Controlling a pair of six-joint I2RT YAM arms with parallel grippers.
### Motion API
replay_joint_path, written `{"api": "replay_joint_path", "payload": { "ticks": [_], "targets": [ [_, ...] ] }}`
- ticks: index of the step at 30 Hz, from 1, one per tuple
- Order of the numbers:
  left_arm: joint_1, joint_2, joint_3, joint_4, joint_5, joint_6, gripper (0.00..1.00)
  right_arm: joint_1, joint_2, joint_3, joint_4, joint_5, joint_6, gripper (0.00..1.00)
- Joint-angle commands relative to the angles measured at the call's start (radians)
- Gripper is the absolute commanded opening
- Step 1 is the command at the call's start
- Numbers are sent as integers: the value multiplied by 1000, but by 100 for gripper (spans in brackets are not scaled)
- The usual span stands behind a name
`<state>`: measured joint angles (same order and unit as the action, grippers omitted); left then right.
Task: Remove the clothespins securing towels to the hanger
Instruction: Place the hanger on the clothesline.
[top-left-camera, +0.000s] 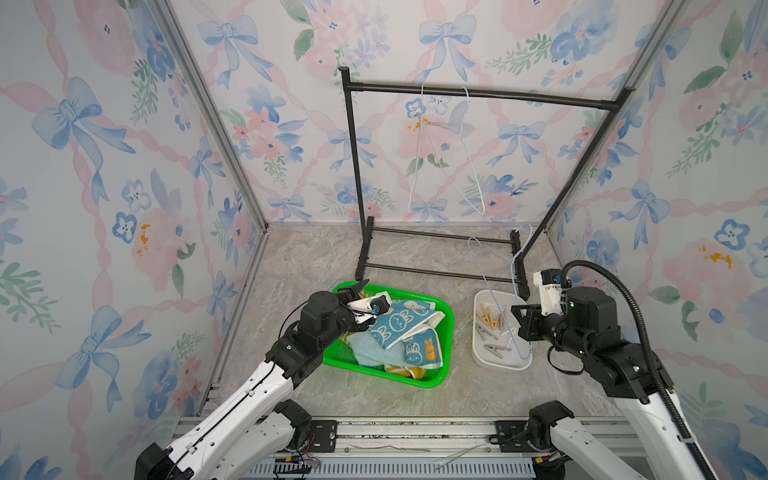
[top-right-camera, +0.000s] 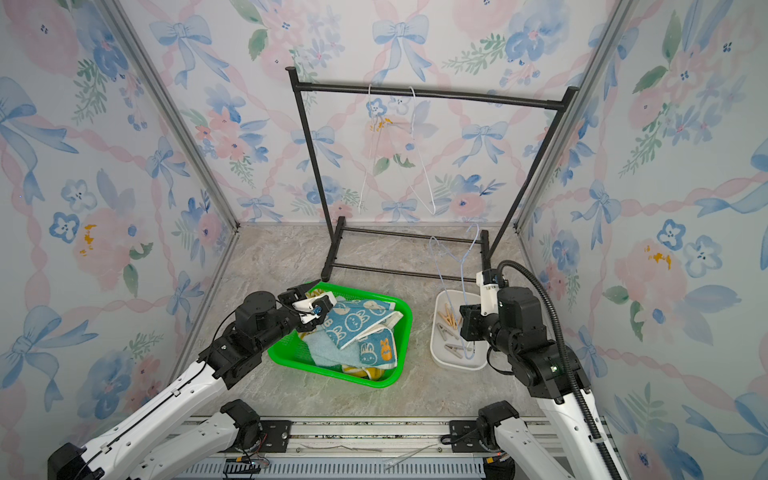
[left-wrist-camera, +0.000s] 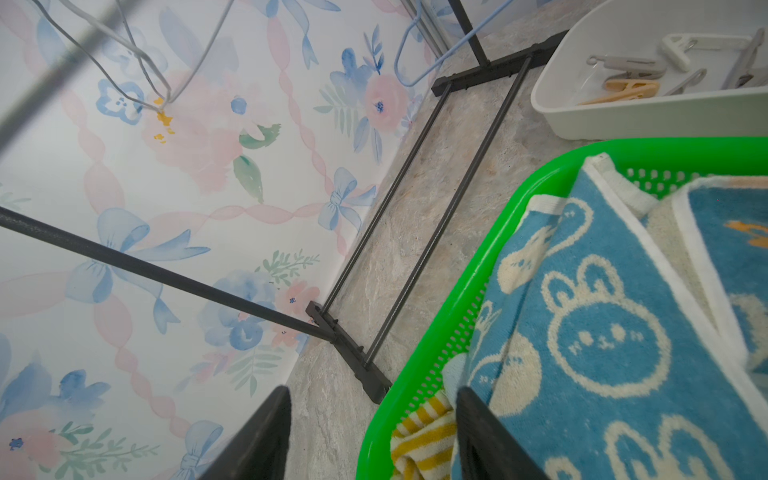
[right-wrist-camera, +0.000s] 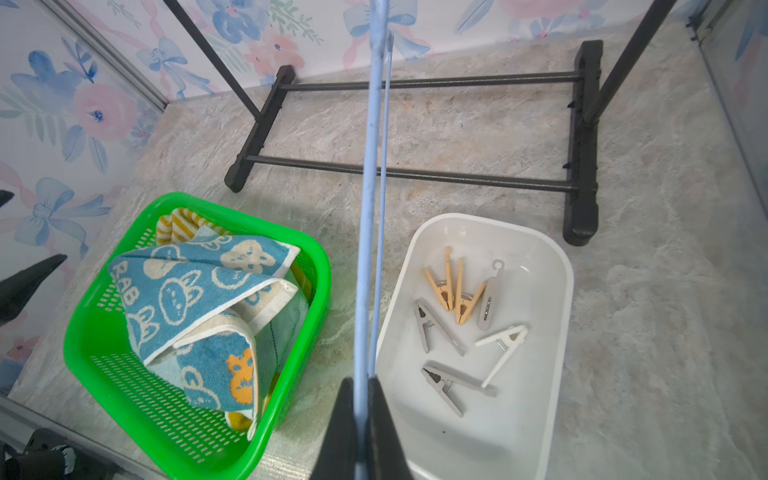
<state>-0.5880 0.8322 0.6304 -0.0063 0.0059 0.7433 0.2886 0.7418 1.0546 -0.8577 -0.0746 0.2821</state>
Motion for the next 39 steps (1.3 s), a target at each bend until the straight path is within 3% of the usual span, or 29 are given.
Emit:
{"api": "replay_joint_path", "payload": {
  "ticks": [1,20,39],
  "targets": [
    [7,-32,-33,4,-32,-45,63,-43,44,82,62,-21,-52,0],
    [7,-62,-74,-8,-47,-58,63,-184,523,636,171,-188,-187,0],
    [6,-41,-69,-14,-39,-56,63,-279,947,1166,91,-370,-155,0]
  ]
}}
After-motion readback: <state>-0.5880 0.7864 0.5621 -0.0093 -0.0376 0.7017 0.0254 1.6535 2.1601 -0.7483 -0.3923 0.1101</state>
